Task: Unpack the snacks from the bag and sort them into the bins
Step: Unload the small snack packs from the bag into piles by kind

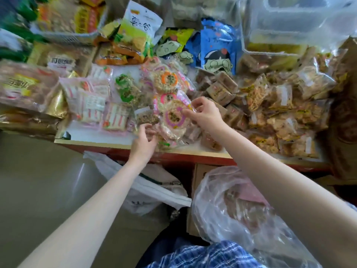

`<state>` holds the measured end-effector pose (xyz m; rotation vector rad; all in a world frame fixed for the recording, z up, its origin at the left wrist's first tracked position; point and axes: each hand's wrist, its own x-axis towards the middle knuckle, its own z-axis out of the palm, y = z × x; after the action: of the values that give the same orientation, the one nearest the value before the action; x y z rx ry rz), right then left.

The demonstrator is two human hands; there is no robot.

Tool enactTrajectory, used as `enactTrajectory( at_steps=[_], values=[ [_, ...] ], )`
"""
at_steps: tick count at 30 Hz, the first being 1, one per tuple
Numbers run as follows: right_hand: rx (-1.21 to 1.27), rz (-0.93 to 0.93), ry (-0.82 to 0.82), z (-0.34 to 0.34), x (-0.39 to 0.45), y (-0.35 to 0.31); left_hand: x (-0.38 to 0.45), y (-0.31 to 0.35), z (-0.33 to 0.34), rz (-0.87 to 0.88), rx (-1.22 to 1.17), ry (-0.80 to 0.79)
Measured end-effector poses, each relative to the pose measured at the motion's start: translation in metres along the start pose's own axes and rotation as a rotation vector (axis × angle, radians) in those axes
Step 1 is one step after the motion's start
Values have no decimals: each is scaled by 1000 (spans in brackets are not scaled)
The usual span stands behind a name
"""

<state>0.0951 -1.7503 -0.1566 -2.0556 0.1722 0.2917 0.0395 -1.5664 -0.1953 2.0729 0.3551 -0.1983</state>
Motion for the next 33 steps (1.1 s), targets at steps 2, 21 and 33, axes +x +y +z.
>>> enactTrajectory(
  at_steps=[2, 21, 33],
  values=[
    [69, 8, 2, 24, 20, -22, 10, -15, -21, -22, 65, 36],
    [-1067, -352, -316, 94, 99, -55, 119, -27, -58, -78, 225, -192],
    [-1019, -429, -285, 76, 128, -59, 137, -16, -55, -20, 152, -189]
  ],
)
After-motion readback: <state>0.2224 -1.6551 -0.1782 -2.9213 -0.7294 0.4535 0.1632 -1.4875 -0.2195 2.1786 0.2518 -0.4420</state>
